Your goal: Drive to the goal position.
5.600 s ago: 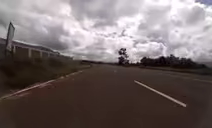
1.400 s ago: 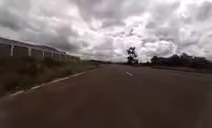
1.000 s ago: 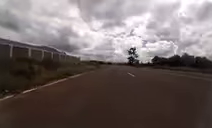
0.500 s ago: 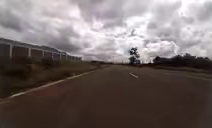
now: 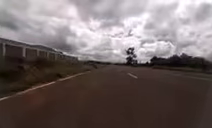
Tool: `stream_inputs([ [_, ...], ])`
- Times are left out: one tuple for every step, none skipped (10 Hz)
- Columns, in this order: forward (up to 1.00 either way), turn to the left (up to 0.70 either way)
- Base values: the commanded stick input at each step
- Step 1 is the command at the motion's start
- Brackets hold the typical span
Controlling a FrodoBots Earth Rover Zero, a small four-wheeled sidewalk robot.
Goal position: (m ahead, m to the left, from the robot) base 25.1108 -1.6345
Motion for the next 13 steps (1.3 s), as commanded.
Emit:
stream_inputs([
  [1.00, 0.00],
  [1.00, 0.00],
  [1.00, 0.00],
  [1.00, 0.00],
  [1.00, 0.00],
  [1.00, 0.00],
  [1.00, 0.00],
  [1.00, 0.00],
  [1.00, 0.00],
  [1.00, 0.00],
  [1.00, 0.00],
  [1.00, 0.00],
  [1.00, 0.00],
])
